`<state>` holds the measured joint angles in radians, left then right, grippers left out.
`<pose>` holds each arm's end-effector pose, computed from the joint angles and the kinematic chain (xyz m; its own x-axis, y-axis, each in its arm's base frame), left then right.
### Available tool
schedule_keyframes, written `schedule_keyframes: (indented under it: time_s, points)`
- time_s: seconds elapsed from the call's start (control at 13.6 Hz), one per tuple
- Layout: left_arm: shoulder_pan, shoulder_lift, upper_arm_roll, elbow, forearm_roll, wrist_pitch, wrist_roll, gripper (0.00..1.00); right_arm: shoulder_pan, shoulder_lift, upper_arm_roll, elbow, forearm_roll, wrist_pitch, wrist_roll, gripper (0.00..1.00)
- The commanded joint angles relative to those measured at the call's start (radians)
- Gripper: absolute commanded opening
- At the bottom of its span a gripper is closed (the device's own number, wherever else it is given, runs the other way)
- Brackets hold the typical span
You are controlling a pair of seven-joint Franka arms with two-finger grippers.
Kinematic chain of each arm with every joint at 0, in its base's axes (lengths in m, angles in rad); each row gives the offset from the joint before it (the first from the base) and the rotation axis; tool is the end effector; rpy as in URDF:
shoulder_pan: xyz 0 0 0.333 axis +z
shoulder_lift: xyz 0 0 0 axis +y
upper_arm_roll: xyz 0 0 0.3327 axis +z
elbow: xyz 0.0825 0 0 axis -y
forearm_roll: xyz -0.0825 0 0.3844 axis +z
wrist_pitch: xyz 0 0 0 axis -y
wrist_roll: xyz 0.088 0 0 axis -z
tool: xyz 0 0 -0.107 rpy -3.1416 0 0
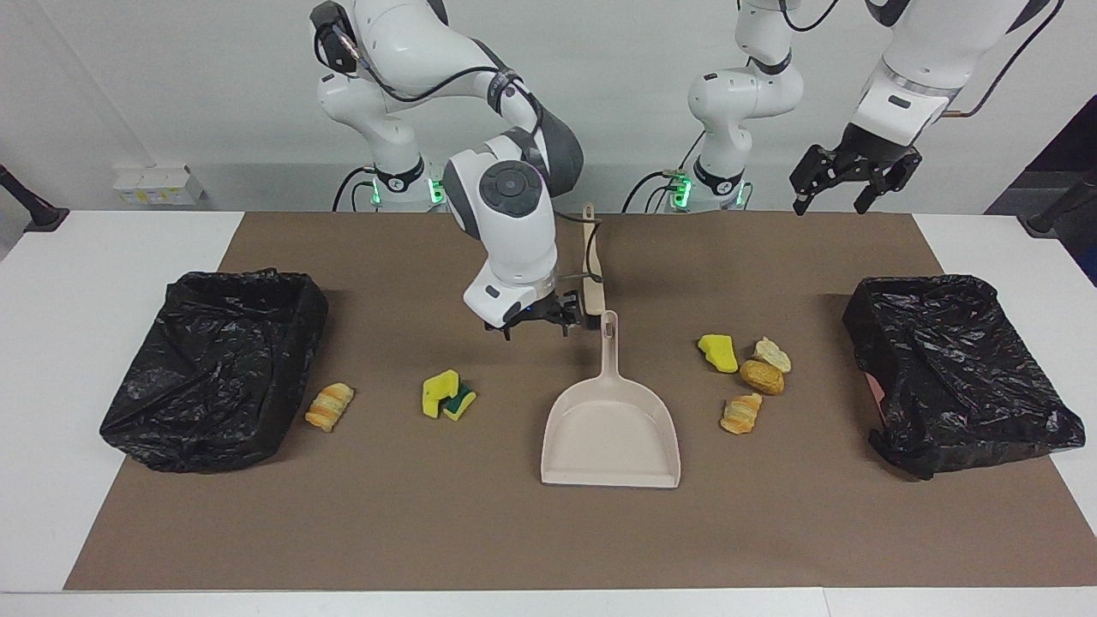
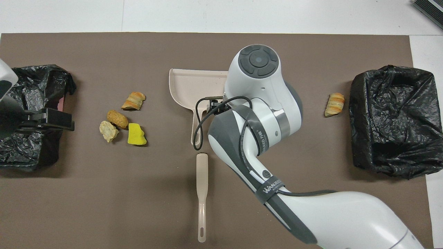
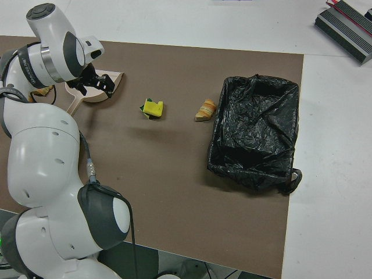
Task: Sweep and dump trash in bin
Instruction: 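Reach the right gripper to the beige dustpan handle and grasp it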
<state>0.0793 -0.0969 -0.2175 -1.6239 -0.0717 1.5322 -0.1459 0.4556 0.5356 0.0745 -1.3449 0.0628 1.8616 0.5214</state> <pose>0.5127 -0.0857 0.6637 1.0000 0.0057 -0.0044 0.0059 -0.9987 0.0506 0.6225 0.3575 0.4309 0.9977 -0.0174 -0.0650 -0.0223 -0.9969 -0.0753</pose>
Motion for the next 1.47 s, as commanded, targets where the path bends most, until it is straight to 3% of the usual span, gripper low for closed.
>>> schedule_keyframes:
  time_s: [0.0,0.15,0.59,0.73,0.88,0.96,1.1,1.25,1.4]
  points:
    - [-0.015,-0.037,0.01,-0.056,-0.014,0.005,0.003,1.0,0.032,0.069,0.008,0.07,0.012,0.033,0.072,1.0]
    - [-0.01,-0.037,0.012,-0.057,-0.014,0.006,0.008,1.0,0.066,0.119,0.001,0.108,0.011,0.059,0.118,1.0]
    - [-0.018,-0.038,0.007,-0.06,-0.014,0.006,-0.012,1.0,0.127,0.165,-0.005,0.109,-0.011,0.122,0.201,1.0]
    - [-0.023,-0.037,0.007,-0.07,-0.014,0.006,-0.014,1.0,0.139,0.162,-0.002,0.098,-0.041,0.116,0.204,0.82]
    - [-0.046,-0.038,0.007,-0.09,-0.014,0.008,-0.033,1.0,0.158,0.161,-0.004,0.093,-0.086,0.099,0.209,0.52]
    - [-0.046,-0.035,0.007,-0.093,-0.014,0.026,-0.049,1.0,0.16,0.161,-0.005,0.093,-0.089,0.096,0.209,0.45]
    - [-0.052,-0.035,0.007,-0.109,-0.014,0.055,-0.049,1.0,0.156,0.159,-0.005,0.096,-0.089,0.097,0.209,0.4]
    - [-0.052,-0.03,0.007,-0.113,-0.014,0.059,-0.049,1.0,0.153,0.146,-0.007,0.095,-0.089,0.096,0.207,0.0]
    - [-0.052,-0.035,0.007,-0.131,-0.014,0.06,-0.041,1.0,0.125,0.123,-0.004,0.093,-0.089,0.097,0.177,0.0]
